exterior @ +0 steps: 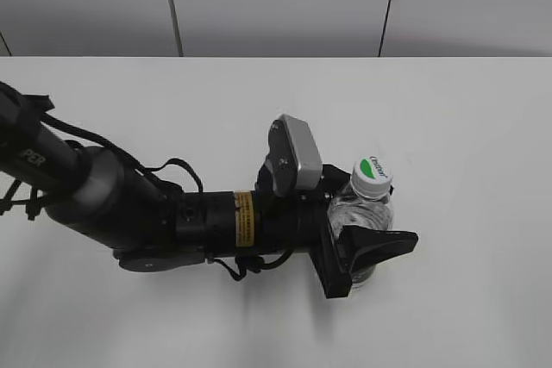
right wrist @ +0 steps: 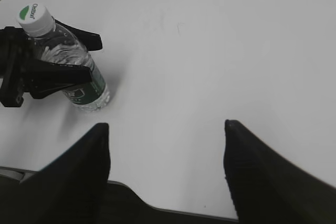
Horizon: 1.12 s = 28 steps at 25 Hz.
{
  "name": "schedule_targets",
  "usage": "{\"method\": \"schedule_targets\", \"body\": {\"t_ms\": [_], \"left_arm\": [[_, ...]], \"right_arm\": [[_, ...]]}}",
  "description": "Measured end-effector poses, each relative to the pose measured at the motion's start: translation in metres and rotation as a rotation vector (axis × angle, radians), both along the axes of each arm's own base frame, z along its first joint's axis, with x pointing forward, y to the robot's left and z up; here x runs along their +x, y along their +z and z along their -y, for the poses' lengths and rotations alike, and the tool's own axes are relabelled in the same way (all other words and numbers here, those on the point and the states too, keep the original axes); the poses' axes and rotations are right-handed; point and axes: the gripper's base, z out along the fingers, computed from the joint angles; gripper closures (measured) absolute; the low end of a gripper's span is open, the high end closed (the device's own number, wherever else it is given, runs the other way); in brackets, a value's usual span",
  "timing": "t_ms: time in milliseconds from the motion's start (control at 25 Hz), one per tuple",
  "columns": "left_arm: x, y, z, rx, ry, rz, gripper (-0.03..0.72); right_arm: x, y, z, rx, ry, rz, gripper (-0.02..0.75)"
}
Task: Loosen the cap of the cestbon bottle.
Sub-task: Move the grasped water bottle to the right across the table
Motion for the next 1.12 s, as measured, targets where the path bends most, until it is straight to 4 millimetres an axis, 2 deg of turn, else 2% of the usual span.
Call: {"method": "schedule_targets", "body": {"t_ms": [280, 440, 760, 1000, 1120], "left_arm": [[0.003, 0.000, 0.002, -0.013, 0.058, -0.022, 0.175], [0.010, -0.012, -0.001, -0.020, 0.151, -0.075, 0.175], [0.010, -0.016, -0.001, -0.055, 0.156, -0.082, 0.175], [0.010, -0.016, -0.001, -0.054, 0.152, -0.081, 0.175], [0.009, -0.016, -0.001, -0.051, 0.143, -0.079, 0.175]], "right_arm": [[0.000, 0.000, 0.000, 0.000, 0.000, 0.000, 0.218], [0.000, 0.000, 0.000, 0.000, 0.000, 0.000, 0.218], [0.000, 0.001, -0.001, 0.013, 0.010, 0.004, 0.218], [-0.002, 0.016, -0.011, 0.018, 0.137, 0.123, 0.221], [0.012, 0.021, -0.013, 0.023, 0.155, 0.059, 0.248]]}}
